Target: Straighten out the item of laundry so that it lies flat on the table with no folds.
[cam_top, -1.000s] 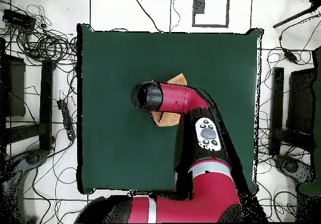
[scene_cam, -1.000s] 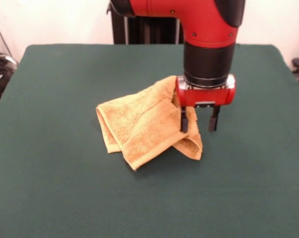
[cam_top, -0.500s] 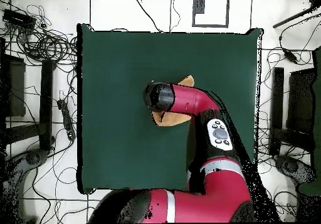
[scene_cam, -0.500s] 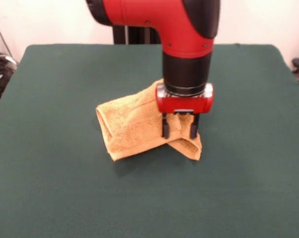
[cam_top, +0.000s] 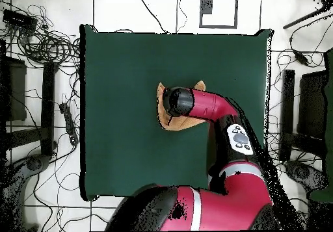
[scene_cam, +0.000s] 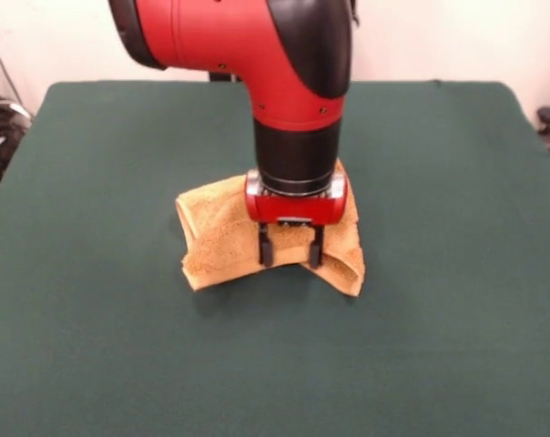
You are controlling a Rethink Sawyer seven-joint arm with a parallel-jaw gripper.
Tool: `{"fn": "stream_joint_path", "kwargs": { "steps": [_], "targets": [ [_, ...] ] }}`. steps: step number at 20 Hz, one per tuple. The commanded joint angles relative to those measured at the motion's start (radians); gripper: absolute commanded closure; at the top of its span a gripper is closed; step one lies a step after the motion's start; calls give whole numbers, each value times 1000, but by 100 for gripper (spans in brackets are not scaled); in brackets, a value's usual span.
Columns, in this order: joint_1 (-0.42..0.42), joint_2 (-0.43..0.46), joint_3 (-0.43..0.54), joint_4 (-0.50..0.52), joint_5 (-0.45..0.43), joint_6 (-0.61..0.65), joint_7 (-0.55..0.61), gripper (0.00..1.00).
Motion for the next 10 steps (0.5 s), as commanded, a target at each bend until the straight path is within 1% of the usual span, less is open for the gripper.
{"fn": "stream_joint_path", "kwargs": {
  "steps": [1,2,3,10],
  "targets": [
    [4,42,25,-60,-55,92,4,0],
    [-1,44,31,-69,-59,112,-13,0],
    [-4,44,35,-75,-62,125,-24,100],
    [-15,34,51,-63,-69,127,-29,100]
  ]
}}
